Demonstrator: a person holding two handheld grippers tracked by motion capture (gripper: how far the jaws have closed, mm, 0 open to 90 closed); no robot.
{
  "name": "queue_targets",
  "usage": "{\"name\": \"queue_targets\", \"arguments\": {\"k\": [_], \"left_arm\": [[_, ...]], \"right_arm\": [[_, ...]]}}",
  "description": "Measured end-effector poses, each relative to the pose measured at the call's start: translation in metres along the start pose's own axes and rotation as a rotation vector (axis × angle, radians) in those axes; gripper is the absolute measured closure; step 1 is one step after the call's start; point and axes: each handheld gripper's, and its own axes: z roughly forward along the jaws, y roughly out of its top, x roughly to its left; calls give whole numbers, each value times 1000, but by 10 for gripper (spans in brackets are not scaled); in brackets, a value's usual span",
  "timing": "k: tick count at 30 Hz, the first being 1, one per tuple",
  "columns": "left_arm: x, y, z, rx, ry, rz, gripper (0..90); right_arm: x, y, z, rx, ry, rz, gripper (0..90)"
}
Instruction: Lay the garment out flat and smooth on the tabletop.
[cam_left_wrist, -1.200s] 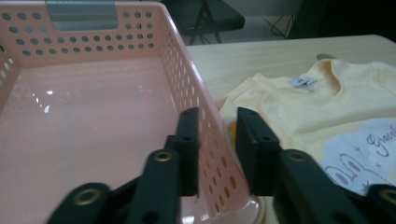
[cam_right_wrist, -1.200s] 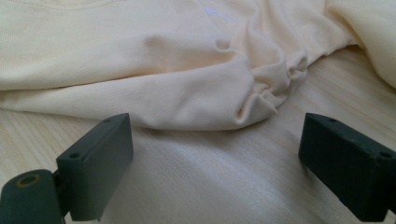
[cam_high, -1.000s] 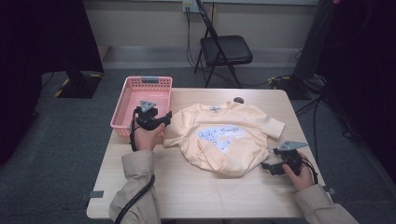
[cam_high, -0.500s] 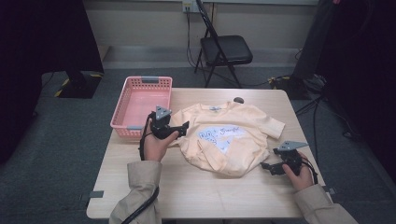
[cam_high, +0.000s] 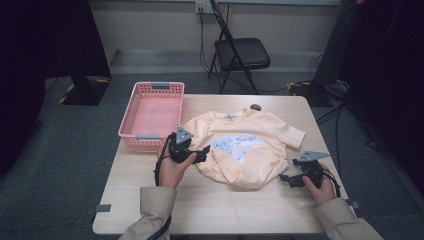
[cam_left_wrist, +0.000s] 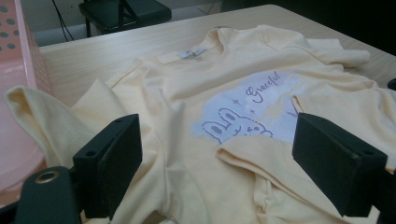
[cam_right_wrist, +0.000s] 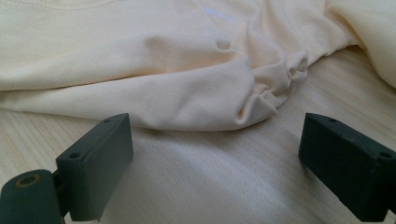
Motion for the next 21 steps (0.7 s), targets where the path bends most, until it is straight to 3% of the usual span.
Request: {"name": "queue_targets", "arguments": {"k": [11, 21], "left_arm": [[-10, -30, 10, 68, -10, 18, 157], [-11, -51, 14, 85, -28, 11, 157]], "right_arm": [[0, 0, 0, 0, 1, -2, 90], [0, 0, 0, 0, 1, -2, 90]]}}
